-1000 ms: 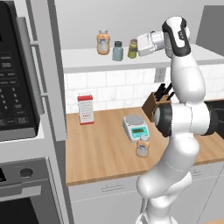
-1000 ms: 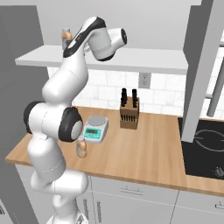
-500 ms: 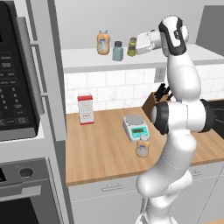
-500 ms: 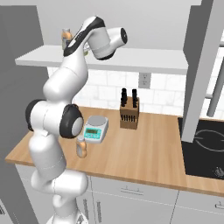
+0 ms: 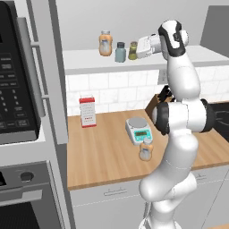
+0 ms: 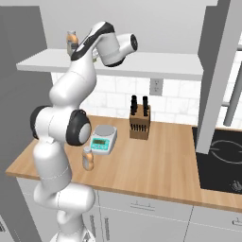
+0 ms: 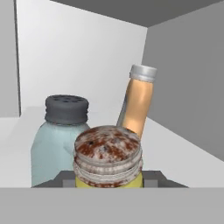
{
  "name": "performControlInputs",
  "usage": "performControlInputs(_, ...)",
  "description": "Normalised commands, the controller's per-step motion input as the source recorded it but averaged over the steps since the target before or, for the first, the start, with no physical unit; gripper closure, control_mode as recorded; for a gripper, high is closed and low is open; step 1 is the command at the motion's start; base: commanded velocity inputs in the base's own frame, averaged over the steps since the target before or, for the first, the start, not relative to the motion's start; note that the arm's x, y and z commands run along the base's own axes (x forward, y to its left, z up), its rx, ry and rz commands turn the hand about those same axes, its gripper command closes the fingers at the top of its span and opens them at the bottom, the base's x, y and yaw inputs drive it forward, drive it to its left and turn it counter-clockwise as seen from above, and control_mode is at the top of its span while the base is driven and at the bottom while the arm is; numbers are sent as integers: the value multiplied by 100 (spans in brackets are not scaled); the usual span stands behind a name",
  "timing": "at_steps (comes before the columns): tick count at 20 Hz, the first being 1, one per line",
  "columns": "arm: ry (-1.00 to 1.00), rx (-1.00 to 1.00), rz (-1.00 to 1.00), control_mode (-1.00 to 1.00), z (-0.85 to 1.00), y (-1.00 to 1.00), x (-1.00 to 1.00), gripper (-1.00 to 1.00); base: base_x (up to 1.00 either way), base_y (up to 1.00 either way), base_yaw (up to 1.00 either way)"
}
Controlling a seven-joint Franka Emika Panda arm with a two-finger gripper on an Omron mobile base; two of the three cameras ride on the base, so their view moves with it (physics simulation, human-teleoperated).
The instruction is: Put the shaker and condiment bottle from the counter next to their counterparts in the cabinet.
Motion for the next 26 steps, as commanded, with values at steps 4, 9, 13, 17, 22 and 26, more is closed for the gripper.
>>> performControlInputs(4, 0, 0, 0, -100, -13, 0, 19, -100, 0, 0, 0)
performControlInputs(9, 0, 0, 0, -100, -6, 0, 11, -100, 0, 0, 0)
performControlInputs(13, 0, 0, 0, -100, 0, 0, 2, -100, 0, 0, 0)
performControlInputs(17, -5, 1, 0, -100, 0, -1, -13, -100, 0, 0, 0)
performControlInputs(22, -11, 1, 0, -100, 1, -26, -40, -100, 0, 0, 0)
performControlInputs(26, -10, 0, 0, -100, 0, -27, -57, -100, 0, 0, 0)
